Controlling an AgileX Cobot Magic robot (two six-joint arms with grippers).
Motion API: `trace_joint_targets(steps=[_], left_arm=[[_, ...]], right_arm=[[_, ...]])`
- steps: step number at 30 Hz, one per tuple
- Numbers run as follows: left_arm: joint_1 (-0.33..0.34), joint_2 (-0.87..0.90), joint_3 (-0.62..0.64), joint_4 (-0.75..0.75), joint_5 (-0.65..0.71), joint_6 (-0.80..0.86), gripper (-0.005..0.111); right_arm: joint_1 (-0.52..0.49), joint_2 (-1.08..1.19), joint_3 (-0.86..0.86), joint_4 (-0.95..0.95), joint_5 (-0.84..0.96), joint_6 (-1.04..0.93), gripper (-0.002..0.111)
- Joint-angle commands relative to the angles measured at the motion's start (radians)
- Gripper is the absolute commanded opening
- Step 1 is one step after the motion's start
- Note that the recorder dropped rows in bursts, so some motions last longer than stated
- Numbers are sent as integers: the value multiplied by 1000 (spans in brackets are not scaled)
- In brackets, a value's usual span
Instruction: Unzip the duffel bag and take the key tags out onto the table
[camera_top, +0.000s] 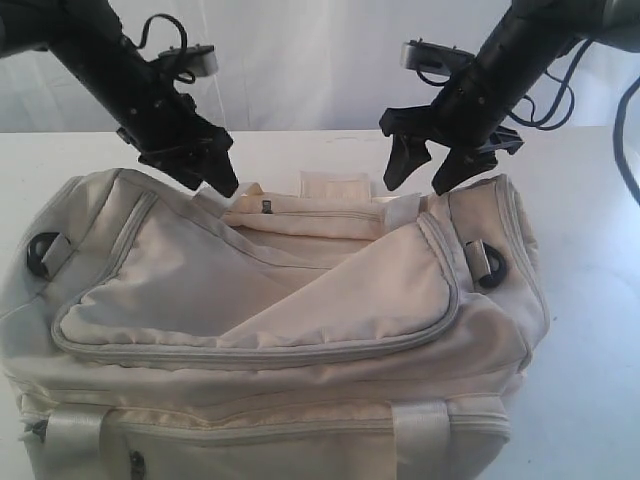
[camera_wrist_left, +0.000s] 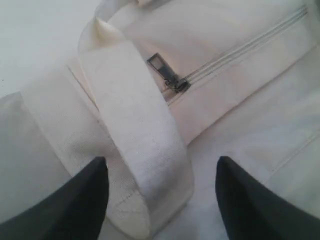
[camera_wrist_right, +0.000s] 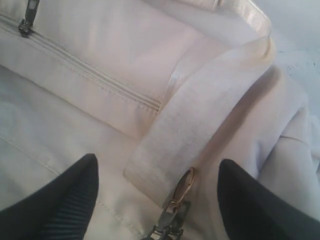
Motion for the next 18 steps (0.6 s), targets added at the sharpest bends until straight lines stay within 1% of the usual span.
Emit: trace_joint_targets(steps=[1,3,4,5,7,8,9,10,18], left_arm=[[-4,47,-8,-12,-10,3,65],[-4,60,-8,-32,-24,3,63],[-4,65,-8,-54,-26,7,59],[-4,72,-8,-80,-26,19,51],[-4,75,-8,-128,-26,58,32],[-4,75,-8,-147,-21,90,16],[-4,69,-8,-156,-21,108,6],[-4,62,-8,-163,-23,119,0],[-4,-88,-8,-168,-129,148,1]], right_arm=[[2,-8,-9,3,4,-4,64],[2,-4,-9,3,4,-4,64],[2,-1,-9,3,4,-4,64],[2,3,-9,3,1,-4,64],[2,13,-9,3,-26,-4,64],[2,15,-9,6,-40,-4,64],[2,23,-9,8,-50,-4,64],[2,26,-9,8,-58,-4,64],[2,32,-9,-11,-147,-4,64]])
